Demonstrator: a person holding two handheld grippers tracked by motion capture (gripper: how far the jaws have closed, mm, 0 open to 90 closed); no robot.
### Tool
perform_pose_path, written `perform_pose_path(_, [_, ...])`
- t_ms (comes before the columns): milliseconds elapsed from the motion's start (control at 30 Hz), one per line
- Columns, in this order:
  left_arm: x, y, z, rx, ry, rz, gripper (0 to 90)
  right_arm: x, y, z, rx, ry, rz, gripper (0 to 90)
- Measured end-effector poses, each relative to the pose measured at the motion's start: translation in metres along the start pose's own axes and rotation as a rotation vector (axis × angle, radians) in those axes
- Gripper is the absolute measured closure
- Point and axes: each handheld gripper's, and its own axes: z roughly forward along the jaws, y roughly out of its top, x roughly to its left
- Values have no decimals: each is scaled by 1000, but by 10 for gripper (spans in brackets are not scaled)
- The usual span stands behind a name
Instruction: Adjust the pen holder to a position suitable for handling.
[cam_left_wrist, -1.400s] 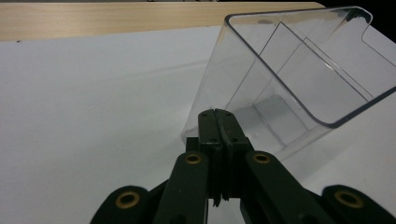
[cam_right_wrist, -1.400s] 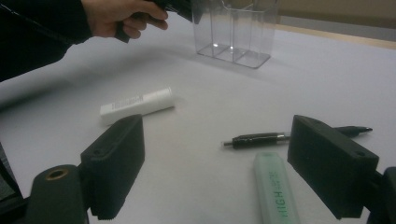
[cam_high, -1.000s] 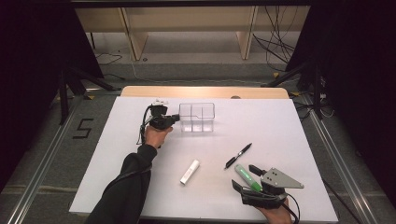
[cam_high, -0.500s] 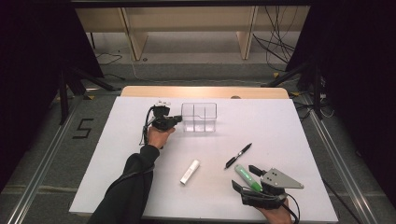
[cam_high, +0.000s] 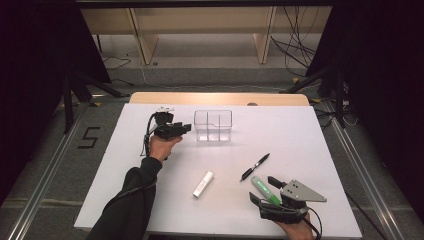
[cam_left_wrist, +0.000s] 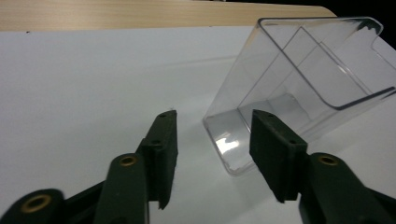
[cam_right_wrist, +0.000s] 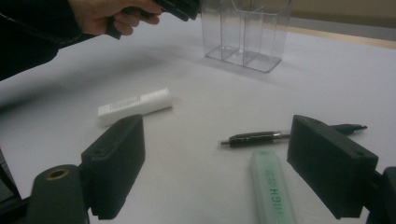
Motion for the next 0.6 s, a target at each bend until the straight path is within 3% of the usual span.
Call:
perform_pose_path(233, [-15,0,-12,12,-25,13,325,0,0,0,-1,-3,-1,199])
perform_pose_path(567, [-33,-6,-31,-4,-69,-3,221,-2,-1,-2,0,-5,1,199])
perform_pose_path(600, [-35,-8,-33,6,-77,11,217,-2,-1,-2,-1,-6,4,199])
